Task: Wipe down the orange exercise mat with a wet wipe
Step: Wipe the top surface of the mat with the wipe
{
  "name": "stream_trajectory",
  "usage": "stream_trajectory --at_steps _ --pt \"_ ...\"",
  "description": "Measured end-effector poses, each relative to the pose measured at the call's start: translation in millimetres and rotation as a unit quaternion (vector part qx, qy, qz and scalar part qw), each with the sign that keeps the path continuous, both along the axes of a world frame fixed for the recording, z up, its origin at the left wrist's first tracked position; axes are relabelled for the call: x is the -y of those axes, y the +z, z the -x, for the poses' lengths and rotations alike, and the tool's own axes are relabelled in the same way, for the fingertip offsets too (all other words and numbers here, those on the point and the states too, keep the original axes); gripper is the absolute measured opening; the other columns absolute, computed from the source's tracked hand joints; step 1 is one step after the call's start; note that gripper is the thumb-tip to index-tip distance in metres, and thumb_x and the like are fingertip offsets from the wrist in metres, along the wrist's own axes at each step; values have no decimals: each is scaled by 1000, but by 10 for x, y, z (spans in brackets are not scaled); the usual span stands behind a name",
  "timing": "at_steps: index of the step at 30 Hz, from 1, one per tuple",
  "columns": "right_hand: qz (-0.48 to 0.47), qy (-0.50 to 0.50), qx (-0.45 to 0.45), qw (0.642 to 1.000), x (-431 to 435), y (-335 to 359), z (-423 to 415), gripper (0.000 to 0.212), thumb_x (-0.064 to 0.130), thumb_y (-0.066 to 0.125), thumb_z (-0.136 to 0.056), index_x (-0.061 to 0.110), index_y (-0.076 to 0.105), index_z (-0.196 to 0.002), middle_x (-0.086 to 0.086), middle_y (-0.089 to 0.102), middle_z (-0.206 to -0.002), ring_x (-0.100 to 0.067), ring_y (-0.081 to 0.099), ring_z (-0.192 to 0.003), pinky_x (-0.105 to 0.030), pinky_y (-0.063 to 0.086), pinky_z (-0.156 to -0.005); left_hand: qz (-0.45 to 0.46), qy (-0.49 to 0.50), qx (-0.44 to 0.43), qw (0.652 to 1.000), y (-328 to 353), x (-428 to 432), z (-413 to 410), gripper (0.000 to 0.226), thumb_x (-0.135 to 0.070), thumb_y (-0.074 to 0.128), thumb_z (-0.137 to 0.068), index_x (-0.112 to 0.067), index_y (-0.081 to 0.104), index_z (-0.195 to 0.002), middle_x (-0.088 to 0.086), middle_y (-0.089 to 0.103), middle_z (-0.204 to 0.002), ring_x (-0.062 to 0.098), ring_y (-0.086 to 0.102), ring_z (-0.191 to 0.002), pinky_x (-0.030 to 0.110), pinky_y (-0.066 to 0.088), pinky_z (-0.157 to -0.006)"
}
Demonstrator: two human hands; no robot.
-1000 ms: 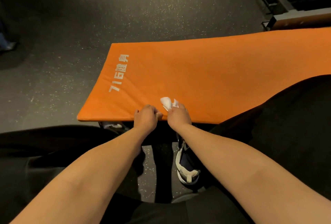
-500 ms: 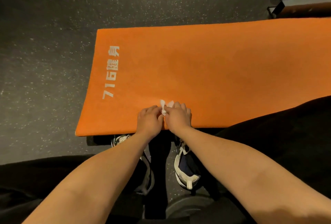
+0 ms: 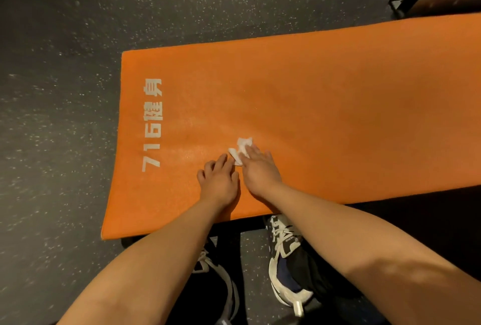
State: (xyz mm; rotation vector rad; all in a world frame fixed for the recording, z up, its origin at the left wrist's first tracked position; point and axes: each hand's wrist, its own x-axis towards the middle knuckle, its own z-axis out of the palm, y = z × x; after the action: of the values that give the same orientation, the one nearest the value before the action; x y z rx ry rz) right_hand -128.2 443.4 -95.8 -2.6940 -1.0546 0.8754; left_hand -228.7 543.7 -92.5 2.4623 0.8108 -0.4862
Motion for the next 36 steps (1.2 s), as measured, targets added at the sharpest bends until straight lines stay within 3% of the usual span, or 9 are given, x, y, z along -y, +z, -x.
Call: stream_trajectory --at_steps 4,8,11,17,21,24,30,36 --pt "51 -104 9 993 5 -33 -214 61 18 34 -104 14 14 -162 -6 -1 -170 -21 -6 -156 -45 0 -126 -3 3 -8 1000 -22 12 -7 53 -40 31 -105 -32 26 -157 -6 13 -167 27 13 -148 49 11 -117" --pt "-2 -6 -28 1000 -85 -7 143 57 24 33 -107 16 16 -162 -9 5 -170 -23 -1 -157 -43 0 -126 4 19 -1 1000 -40 60 2 52 -39 29 -105 -31 27 -156 -6 14 -167 25 13 -148 48 10 -116" --pt "8 22 -22 999 -8 -8 100 57 21 31 -108 21 15 -162 -3 4 -170 -20 -3 -157 -46 -2 -126 4 11 -1 1000 -37 83 20 52 -38 28 -106 -31 23 -157 -7 11 -168 23 13 -148 48 10 -117" --pt "73 -94 -10 993 139 20 -38 69 15 34 -102 16 1 -162 -8 -8 -170 -23 -13 -156 -46 -3 -126 -6 -10 -24 1000 -12 109 42 53 -36 26 -107 -27 20 -159 -4 7 -169 24 8 -151 50 6 -120" --pt "31 11 -46 998 125 16 265 58 27 24 -109 24 2 -163 -12 -9 -169 -25 -15 -155 -43 -6 -126 3 -11 -18 1000 -23 144 66 52 -35 25 -107 -27 21 -158 -2 11 -168 25 8 -152 50 7 -121" --pt "42 44 -24 998 201 -1 140 57 27 25 -109 26 6 -163 -7 -7 -170 -22 -14 -155 -46 -7 -125 -1 -23 -20 1000 -7 140 73 52 -35 26 -107 -27 20 -158 -3 9 -168 25 8 -152 50 7 -121" --pt "97 -99 0 990 280 23 -151 68 14 31 -103 9 -4 -161 -10 -19 -167 -25 -17 -155 -46 -4 -126 -7 -19 -20 1000 47 119 62 54 -36 29 -106 -26 22 -159 -4 12 -168 25 9 -152 49 7 -122" --pt "32 72 -63 995 -82 -8 29 56 31 23 -110 24 3 -163 -10 -6 -170 -26 -7 -156 -48 -3 -125 -3 24 23 999 47 -20 -34 55 -27 37 -104 -22 27 -157 -1 23 -165 27 25 -146 44 23 -115"
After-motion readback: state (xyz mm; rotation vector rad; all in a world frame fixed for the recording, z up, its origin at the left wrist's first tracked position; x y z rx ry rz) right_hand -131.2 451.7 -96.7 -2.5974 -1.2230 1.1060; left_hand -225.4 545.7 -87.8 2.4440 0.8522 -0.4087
